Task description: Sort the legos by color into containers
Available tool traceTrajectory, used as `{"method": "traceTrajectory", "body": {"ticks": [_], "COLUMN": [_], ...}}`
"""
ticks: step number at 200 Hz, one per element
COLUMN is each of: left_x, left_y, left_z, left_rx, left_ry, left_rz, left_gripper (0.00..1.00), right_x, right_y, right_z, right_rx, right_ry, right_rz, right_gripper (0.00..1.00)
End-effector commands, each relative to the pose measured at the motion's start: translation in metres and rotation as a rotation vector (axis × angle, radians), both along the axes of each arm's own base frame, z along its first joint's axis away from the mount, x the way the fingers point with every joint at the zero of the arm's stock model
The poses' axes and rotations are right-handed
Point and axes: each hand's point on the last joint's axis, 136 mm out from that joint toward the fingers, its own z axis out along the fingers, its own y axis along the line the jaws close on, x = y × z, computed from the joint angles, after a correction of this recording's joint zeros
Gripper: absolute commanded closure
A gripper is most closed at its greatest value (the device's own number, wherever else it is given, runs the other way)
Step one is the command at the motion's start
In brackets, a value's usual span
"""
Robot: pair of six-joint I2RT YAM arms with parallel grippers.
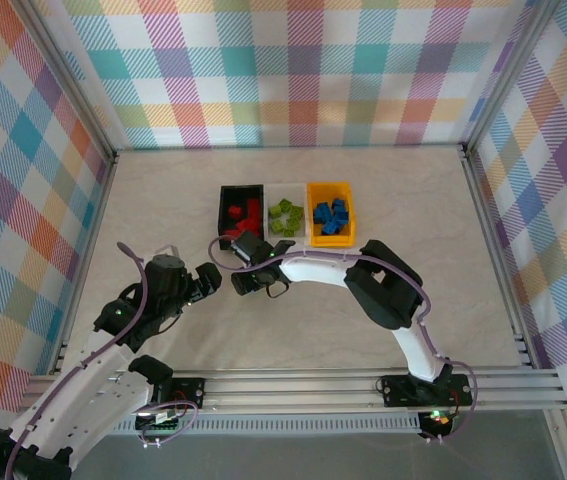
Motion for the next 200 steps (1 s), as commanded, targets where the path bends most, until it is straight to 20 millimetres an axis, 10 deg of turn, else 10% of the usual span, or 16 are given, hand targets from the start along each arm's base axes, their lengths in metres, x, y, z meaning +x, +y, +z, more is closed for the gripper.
{"method": "traceTrajectory", "body": {"ticks": [1, 59, 103, 156, 200], "left_x": [0.003, 0.007, 0.018, 0.032, 0.04], "left_y": [0.001, -0.007, -0.031, -0.076, -0.121], "left_z": [0.005, 0.004, -0.005, -0.016, -0.039], "left_rx": [-0.006, -0.034, -0.074, -0.08, 0.002], "left_ry": [-0.011, -0.006, 0.032, 0.06, 0.118], "left_rz": [-0.002, -0.027, -0.113, -0.229, -0.329], "left_gripper": [0.0, 0.0, 0.0, 0.05, 0.05], "right_x": [-0.006, -0.002, 0.013, 0.085, 0.15], "right_y": [-0.006, -0.018, -0.068, -0.162, -0.191], "right_z": [-0.002, 0.031, 0.081, 0.116, 0.111], "right_rx": [-0.048, 0.019, 0.11, 0.17, 0.138], "right_ry": [-0.014, -0.084, -0.148, -0.171, -0.158], "right_rz": [0.009, -0.021, -0.119, -0.329, -0.423], "right_gripper": [0.54, 0.7, 0.72, 0.71, 0.7]}}
